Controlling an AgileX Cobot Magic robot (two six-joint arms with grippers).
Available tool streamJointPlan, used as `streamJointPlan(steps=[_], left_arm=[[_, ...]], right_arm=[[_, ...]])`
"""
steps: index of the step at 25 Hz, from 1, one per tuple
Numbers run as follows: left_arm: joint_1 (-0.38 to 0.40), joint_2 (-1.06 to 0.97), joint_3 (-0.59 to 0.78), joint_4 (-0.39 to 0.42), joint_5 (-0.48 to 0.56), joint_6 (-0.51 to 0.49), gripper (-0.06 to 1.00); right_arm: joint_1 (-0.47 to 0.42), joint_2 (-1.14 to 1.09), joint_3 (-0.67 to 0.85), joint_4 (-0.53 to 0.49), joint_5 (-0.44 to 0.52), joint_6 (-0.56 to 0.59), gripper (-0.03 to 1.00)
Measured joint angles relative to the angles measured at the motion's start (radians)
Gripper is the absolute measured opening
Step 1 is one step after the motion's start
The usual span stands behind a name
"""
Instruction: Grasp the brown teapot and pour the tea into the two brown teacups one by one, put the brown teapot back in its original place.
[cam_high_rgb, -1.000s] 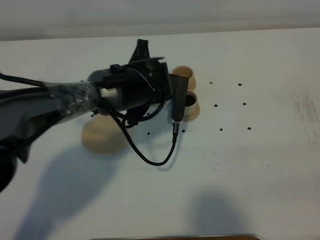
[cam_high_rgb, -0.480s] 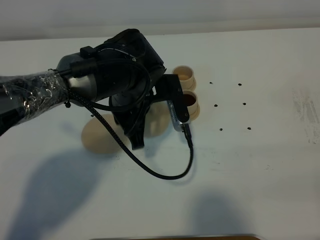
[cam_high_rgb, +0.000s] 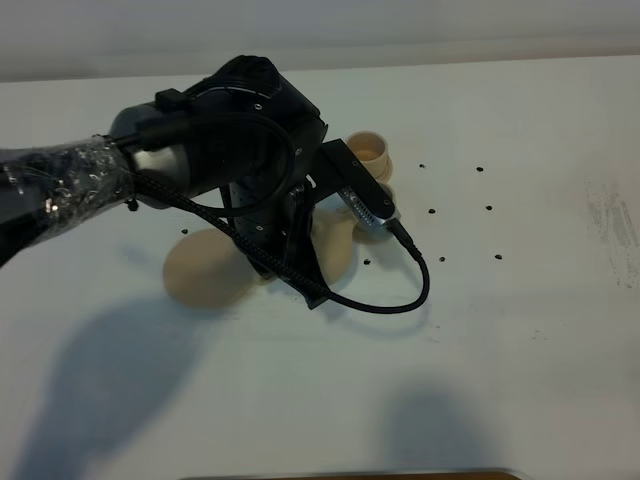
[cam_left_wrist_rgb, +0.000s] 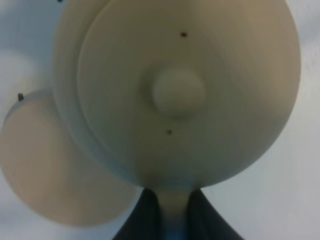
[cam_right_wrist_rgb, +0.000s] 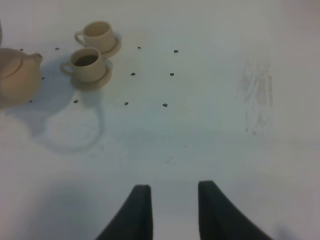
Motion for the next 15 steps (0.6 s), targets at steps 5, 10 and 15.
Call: streamJointPlan(steps=[5, 10, 15], left_arm=[[0.000, 0.063, 0.000, -0.001, -0.091, -0.004, 0.16], [0.000, 0.043, -0.006, 0.000, -0.124, -0.004, 0.16], [0.025, -0.017, -0.014, 0.062, -0.121, -0.004, 0.16]], right_arm=[[0.000, 0.000, 0.000, 0.000, 0.000, 0.000, 0.22], [0.000, 0.000, 0.000, 0.000, 0.000, 0.000, 0.22], [0.000, 0.000, 0.000, 0.000, 0.000, 0.000, 0.22]])
